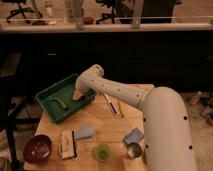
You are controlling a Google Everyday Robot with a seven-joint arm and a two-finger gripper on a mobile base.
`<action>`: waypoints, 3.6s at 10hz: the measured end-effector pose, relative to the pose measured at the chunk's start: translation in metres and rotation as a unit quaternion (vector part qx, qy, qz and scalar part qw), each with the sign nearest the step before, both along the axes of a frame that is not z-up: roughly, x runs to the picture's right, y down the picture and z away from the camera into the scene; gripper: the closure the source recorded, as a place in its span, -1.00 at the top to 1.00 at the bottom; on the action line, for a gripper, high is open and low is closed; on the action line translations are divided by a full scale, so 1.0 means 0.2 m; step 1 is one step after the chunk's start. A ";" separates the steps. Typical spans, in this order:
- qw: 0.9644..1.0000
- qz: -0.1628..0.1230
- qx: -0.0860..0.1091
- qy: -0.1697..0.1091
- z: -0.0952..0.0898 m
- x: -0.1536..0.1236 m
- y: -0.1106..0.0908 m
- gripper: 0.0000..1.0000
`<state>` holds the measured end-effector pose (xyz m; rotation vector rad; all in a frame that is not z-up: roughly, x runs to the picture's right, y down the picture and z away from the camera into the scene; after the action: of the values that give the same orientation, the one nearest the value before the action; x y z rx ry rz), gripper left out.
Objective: Place grapes in table surface
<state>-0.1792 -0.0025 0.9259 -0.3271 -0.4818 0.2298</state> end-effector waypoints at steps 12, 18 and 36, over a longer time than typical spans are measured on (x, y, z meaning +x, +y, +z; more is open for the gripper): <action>0.996 -0.041 -0.079 -0.031 0.27 -0.05 0.21 -0.32; 0.998 -0.035 0.009 -0.051 -0.11 0.00 -0.07 -1.00; 0.983 0.020 0.160 -0.083 -0.90 0.24 -0.07 -1.00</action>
<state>-0.1308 -0.0171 0.7460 -0.0208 -0.6811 0.1617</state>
